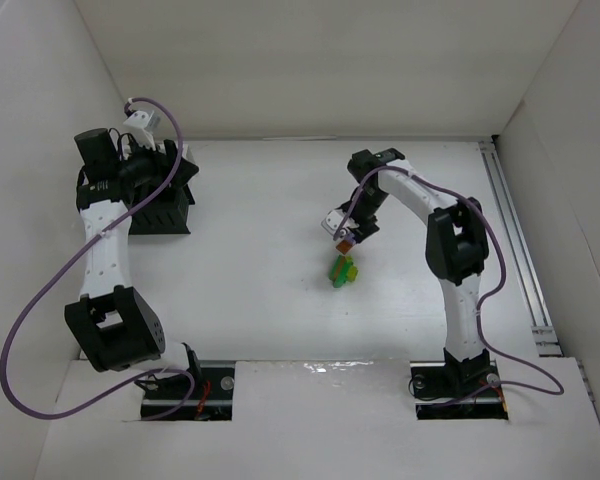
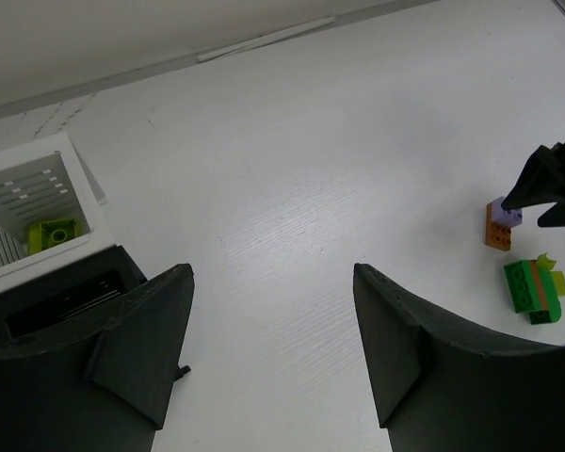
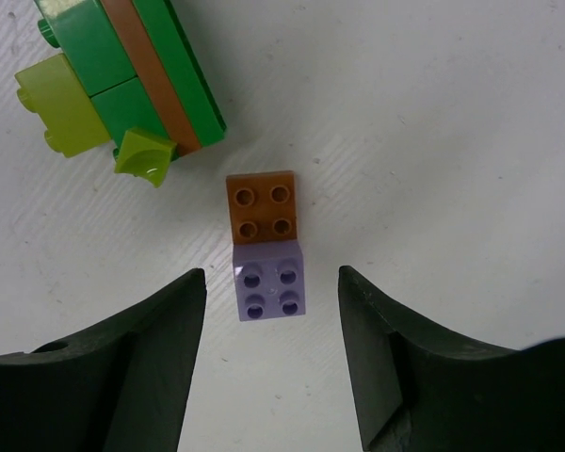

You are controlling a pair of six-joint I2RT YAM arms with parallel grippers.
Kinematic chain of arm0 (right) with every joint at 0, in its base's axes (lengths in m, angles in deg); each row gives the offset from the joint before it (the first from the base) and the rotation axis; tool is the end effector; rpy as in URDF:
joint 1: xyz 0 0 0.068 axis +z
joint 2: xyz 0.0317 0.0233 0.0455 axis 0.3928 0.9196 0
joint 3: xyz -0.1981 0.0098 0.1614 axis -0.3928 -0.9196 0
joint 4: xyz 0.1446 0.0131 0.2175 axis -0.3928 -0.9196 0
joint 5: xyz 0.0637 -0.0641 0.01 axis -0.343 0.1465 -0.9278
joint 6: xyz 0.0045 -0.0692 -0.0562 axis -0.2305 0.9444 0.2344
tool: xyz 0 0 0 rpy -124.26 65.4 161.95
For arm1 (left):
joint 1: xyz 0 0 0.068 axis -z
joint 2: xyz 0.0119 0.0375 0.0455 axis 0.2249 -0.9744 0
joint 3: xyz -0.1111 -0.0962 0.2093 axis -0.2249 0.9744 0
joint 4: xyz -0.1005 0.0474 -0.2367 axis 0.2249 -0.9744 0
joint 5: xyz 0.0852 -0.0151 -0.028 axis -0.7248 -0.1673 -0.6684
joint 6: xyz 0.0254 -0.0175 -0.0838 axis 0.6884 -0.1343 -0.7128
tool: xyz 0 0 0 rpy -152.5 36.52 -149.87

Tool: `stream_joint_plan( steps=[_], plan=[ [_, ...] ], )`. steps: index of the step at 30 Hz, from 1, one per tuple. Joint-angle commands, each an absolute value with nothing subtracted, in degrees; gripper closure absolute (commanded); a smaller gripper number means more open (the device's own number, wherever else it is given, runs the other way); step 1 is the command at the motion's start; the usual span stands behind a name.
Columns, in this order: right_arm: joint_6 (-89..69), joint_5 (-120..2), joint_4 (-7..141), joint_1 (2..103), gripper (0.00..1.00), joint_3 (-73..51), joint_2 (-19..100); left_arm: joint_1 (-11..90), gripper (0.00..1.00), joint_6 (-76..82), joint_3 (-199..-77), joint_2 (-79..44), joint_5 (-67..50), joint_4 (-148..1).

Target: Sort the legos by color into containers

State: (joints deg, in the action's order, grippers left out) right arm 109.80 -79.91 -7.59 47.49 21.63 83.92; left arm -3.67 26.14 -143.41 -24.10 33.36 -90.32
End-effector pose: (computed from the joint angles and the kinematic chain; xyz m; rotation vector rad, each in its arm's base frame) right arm 0.3562 0.2034 0.1599 -2.5699 1.0106 0.5374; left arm 0.3570 0.0433 0.3565 0.4966 1.7379 -0.4738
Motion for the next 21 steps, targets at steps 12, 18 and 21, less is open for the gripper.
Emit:
stream_joint_plan(
  steps=[12,18,21],
  plan=[
    [114.0,-79.3,-11.4,47.9,0.33,22.9,86.2,-3.9,0.35,25.2,-144.6,-23.6,34.4,-89.3],
    [112.8,-78.8,-11.4,47.9,0.33,24.4,87.4,-3.9,0.35,25.2,-144.6,-24.1,34.4,-89.3],
    [111.5,-78.8,-11.4,47.9,0.38,25.9,87.9,-3.9,0.35,25.2,-144.6,-24.1,34.4,-89.3]
  ],
)
